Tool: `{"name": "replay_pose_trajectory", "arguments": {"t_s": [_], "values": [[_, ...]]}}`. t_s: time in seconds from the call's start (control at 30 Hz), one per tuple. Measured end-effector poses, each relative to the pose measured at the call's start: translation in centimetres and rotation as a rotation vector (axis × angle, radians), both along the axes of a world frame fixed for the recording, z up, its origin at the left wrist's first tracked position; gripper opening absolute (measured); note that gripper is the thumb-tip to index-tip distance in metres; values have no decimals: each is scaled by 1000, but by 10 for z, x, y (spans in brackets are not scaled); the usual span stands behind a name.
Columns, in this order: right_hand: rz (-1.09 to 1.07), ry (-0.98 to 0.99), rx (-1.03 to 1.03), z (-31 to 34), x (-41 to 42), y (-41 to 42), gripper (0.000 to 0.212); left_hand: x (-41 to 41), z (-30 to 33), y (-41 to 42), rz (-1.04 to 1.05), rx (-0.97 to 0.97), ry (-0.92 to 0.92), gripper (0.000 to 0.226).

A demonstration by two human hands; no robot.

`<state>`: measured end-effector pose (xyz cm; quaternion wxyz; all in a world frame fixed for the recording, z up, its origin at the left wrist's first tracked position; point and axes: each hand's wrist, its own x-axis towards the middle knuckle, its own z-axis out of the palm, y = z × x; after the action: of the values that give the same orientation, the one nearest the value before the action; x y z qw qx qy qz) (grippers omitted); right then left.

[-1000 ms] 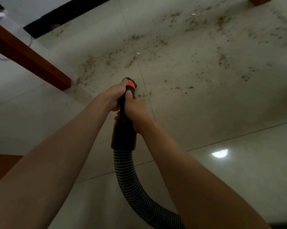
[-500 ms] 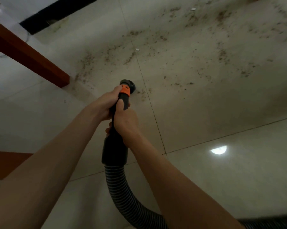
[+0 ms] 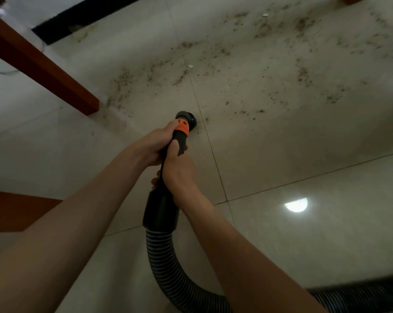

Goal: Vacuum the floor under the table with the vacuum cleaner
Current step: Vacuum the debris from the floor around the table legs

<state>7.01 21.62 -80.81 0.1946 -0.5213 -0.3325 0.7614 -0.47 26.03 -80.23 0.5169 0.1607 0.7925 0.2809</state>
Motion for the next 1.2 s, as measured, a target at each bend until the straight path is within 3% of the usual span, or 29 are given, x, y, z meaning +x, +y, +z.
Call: {"name": "replay_pose_trajectory", "arguments": {"t_s": [0.27,0.5,0.8,1.2], "values": [[-36,5,-6,3,10,2,53,11,3,6,-43,0,-36,52],[56,114,-106,8,7,-5,48,0,4,-12,59,24,27,44],[74,42,-74,9,8,-31,53,7,6,-34,36,-18,12,46],[-56,4,-54,9,29,-23,53,38,13,-17,-81,-11,7,49]]}}
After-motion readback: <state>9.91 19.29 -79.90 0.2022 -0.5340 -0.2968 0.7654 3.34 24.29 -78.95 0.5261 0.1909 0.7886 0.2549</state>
